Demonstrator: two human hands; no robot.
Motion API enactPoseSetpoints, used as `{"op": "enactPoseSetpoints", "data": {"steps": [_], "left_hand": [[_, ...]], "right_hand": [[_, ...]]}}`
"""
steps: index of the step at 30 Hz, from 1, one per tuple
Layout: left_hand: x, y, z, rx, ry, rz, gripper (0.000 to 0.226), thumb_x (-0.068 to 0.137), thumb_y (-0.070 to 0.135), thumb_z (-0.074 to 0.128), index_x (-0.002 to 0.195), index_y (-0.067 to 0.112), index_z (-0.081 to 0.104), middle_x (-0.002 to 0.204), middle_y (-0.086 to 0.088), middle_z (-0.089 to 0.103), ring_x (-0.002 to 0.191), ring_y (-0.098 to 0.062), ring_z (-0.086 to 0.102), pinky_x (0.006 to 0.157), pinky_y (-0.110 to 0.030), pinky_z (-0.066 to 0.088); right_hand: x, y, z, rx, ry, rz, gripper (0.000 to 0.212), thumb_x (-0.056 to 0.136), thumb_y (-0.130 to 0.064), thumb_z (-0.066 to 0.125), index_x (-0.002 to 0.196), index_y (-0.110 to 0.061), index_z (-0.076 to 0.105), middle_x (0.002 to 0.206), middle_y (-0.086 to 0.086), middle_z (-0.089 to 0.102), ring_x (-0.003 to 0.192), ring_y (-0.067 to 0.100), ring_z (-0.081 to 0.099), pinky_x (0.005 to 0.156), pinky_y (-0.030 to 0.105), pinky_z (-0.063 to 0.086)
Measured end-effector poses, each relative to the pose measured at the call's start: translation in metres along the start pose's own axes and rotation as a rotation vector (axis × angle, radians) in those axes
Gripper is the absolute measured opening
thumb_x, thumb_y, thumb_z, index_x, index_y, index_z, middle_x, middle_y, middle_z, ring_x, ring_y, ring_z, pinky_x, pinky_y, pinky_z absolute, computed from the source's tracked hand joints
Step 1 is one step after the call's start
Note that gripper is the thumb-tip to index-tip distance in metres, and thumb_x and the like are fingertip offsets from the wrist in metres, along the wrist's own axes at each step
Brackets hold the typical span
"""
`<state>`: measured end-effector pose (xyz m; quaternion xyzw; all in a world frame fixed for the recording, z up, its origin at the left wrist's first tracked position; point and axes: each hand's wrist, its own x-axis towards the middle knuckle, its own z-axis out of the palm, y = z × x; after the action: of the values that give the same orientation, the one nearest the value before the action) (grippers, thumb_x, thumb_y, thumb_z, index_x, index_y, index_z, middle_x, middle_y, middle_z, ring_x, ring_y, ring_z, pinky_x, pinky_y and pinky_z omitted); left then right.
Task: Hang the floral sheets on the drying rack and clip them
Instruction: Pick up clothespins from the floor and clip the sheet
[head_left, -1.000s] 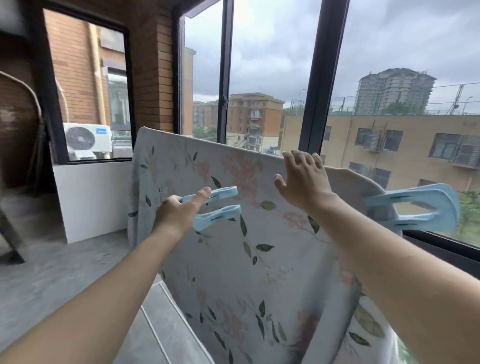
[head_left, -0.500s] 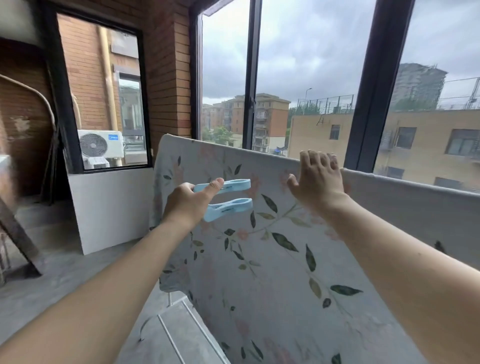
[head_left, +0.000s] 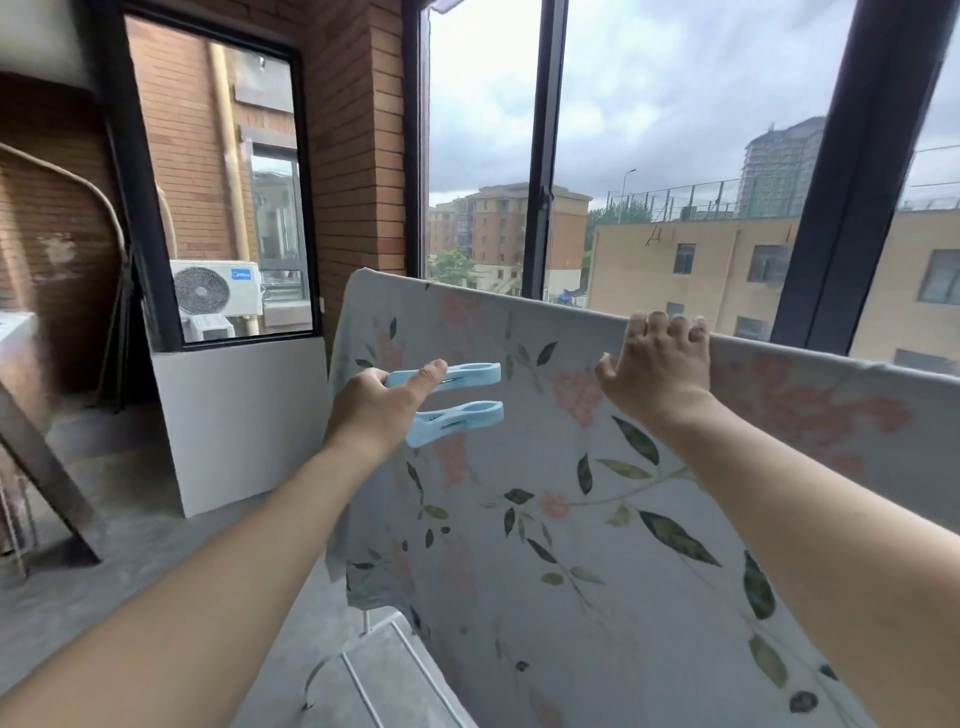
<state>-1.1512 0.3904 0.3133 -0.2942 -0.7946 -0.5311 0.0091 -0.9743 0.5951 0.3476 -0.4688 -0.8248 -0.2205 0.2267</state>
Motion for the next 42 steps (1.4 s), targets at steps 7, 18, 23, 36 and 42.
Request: {"op": "enactPoseSetpoints", "data": {"steps": [7,18,23,36,42], "left_hand": [[0.084,-0.026,0.004,0.073,0.042,0.012,0.057,0.080,0.071,0.056,0.068,0.016,0.047,0.066,0.002,0.051,0.057,-0.015,0.048,0.051,-0.027,0.032],[0.230,-0.065,-0.010,0.149,0.152,0.011,0.055,0.081,0.072,0.051,0.071,0.018,0.050,0.073,0.001,0.057,0.063,-0.014,0.053,0.052,-0.027,0.034],[0.295,-0.101,-0.026,0.156,0.179,-0.003,0.058,0.081,0.073,0.050,0.064,0.017,0.046,0.069,-0.001,0.056,0.062,-0.017,0.053,0.052,-0.028,0.035],[0.483,-0.201,-0.092,0.172,0.156,0.086,0.063,0.083,0.076,0.040,0.066,0.016,0.046,0.069,-0.002,0.055,0.061,-0.016,0.053,0.050,-0.028,0.031],[0.556,-0.235,-0.120,0.257,0.156,0.198,0.068,0.089,0.074,0.027,0.070,0.012,0.050,0.070,-0.004,0.056,0.060,-0.013,0.050,0.048,-0.027,0.028]], "right_hand": [[0.067,-0.080,0.021,0.086,0.024,-0.075,0.059,0.090,-0.047,0.037,0.129,-0.004,0.046,0.122,0.016,0.055,0.111,0.033,0.051,0.095,0.043,0.037],[0.174,-0.202,0.066,0.171,0.052,-0.202,0.055,0.091,-0.047,0.037,0.126,-0.006,0.048,0.118,0.015,0.056,0.106,0.031,0.054,0.086,0.039,0.041],[0.215,-0.264,0.075,0.174,0.087,-0.233,0.056,0.091,-0.046,0.038,0.128,-0.005,0.047,0.121,0.015,0.055,0.109,0.031,0.052,0.088,0.039,0.039],[0.309,-0.431,0.093,0.174,0.104,-0.158,0.055,0.091,-0.046,0.038,0.128,-0.006,0.045,0.121,0.016,0.054,0.108,0.033,0.053,0.087,0.040,0.041],[0.338,-0.505,0.102,0.184,0.098,-0.110,0.053,0.092,-0.045,0.039,0.127,-0.006,0.048,0.123,0.016,0.054,0.111,0.033,0.051,0.091,0.041,0.039]]}}
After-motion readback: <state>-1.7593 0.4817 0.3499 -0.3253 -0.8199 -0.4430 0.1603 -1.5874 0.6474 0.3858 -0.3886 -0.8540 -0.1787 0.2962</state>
